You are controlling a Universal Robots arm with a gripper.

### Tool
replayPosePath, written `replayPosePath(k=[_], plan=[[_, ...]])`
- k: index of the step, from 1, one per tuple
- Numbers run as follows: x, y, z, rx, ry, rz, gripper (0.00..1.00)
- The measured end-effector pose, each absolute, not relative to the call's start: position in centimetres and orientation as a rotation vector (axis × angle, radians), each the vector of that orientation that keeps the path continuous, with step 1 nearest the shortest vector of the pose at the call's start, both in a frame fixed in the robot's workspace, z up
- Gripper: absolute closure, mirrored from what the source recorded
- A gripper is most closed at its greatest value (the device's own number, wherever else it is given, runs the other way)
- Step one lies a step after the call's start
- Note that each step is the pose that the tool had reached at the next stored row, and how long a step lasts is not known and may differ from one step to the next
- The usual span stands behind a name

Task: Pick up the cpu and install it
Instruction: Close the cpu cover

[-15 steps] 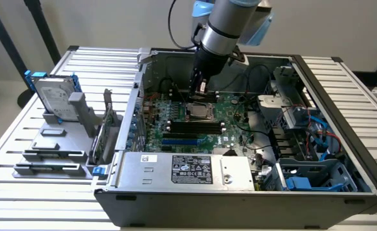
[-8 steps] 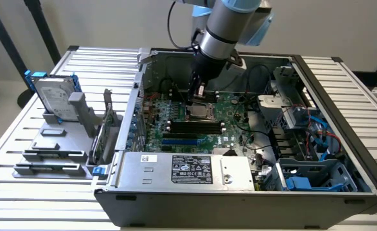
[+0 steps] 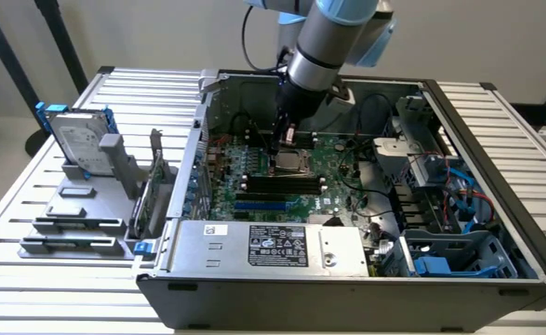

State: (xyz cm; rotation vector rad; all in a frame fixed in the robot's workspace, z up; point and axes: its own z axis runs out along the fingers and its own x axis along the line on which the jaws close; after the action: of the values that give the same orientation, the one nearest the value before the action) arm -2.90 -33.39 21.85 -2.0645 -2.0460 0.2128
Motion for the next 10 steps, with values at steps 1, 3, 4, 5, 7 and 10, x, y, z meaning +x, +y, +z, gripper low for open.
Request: replayPosePath(k=[1, 3, 4, 5, 7, 10], plan=[[-2.91, -33.39, 21.77, -2.064, -2.045, 0.211, 0.89], [-2.92, -33.39, 21.60, -2.062, -2.044, 0.208, 0.89], [-2.93, -33.39, 21.50, -2.062, -2.043, 0.206, 0.89], [-2.94, -33.38, 21.40, -2.061, -2.043, 0.205, 0.89], [-2.97, -33.39, 21.20, -2.061, -2.042, 0.204, 0.89], [-3.02, -33.39, 20.90, -2.060, -2.041, 0.201, 0.89]])
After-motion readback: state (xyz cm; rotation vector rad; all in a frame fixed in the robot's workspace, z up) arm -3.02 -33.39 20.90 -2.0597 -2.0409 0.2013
